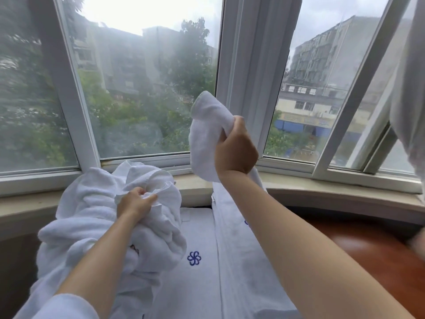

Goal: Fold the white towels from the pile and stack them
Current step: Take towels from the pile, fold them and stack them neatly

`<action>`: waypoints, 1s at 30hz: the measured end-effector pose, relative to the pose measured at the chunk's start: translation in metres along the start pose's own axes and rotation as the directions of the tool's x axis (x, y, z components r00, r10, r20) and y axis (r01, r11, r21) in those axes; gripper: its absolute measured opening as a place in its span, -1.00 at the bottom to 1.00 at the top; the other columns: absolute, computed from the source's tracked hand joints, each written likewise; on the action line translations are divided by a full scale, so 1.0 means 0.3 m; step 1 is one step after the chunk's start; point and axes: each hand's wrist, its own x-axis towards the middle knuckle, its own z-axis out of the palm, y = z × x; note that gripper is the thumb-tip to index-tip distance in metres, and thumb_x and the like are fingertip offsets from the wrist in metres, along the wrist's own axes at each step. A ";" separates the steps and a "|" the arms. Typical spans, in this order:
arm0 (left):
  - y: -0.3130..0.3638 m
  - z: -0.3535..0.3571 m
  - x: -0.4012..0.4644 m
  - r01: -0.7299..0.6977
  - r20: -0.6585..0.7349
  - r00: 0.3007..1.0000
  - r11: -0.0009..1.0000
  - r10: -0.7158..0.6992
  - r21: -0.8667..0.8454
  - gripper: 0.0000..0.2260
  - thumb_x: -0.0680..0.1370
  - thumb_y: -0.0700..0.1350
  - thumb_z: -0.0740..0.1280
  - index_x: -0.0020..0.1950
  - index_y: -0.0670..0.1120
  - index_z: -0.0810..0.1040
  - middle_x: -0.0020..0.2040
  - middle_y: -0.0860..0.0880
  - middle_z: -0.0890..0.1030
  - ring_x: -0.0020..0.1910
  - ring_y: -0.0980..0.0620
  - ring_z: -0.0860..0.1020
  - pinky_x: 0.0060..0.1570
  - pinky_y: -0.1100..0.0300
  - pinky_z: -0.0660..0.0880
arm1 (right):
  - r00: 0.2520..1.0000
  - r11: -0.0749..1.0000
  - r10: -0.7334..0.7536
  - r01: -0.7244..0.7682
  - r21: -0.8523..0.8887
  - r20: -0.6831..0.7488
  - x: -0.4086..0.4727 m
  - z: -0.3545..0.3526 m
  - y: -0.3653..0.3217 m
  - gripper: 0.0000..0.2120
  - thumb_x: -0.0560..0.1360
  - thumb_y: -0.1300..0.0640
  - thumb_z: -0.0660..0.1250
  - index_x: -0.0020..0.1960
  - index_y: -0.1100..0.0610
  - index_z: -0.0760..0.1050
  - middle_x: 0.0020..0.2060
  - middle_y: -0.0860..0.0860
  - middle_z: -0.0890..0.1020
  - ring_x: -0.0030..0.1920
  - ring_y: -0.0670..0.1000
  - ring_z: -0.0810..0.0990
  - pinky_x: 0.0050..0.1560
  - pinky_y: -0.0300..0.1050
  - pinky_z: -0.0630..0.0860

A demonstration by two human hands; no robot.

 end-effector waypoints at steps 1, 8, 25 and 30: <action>0.000 -0.001 0.000 -0.002 -0.003 1.000 1.000 0.002 -0.008 -0.59 0.44 0.14 0.37 0.22 -0.02 0.55 0.13 -0.12 0.62 0.14 -0.13 0.54 0.11 0.11 0.40 | 1.000 1.000 -0.004 0.004 0.026 0.005 0.004 -0.003 -0.034 -0.82 0.60 0.07 0.16 0.11 0.10 0.45 -0.13 0.03 0.62 -0.19 0.16 0.60 -0.32 -0.12 0.34; 0.008 -0.027 -0.016 -0.006 0.017 1.000 0.999 0.007 -0.048 -0.64 0.32 0.22 0.29 -0.05 0.01 0.55 -0.05 -0.07 0.61 0.06 -0.14 0.55 -0.01 0.13 0.40 | 0.964 0.923 0.191 -0.240 0.300 0.185 -0.014 -0.012 -0.201 -0.81 0.61 0.01 0.15 0.09 0.09 0.45 -0.13 0.04 0.61 -0.11 0.15 0.56 -0.22 -0.10 0.32; -0.047 -0.068 0.073 -0.026 -0.085 0.996 0.997 0.020 -0.071 -0.88 0.53 -0.05 0.35 0.00 -0.06 0.59 0.00 -0.14 0.63 0.02 -0.16 0.54 -0.04 0.10 0.39 | 0.424 0.571 0.480 -0.816 0.093 0.768 -0.155 0.177 0.055 -0.66 0.51 0.06 0.18 0.16 0.21 0.54 0.05 0.12 0.63 0.05 0.15 0.57 0.14 0.03 0.52; -0.047 -0.062 0.082 0.001 0.005 1.000 0.994 0.000 -0.112 -0.70 0.25 0.21 0.42 -0.22 0.03 0.52 -0.16 0.03 0.62 -0.11 -0.06 0.55 -0.05 0.10 0.47 | 0.344 0.603 0.583 -0.790 -0.108 0.736 -0.299 0.314 0.230 -0.59 0.57 -0.06 0.16 0.25 0.20 0.47 0.16 0.11 0.57 0.16 0.16 0.53 0.06 -0.10 0.42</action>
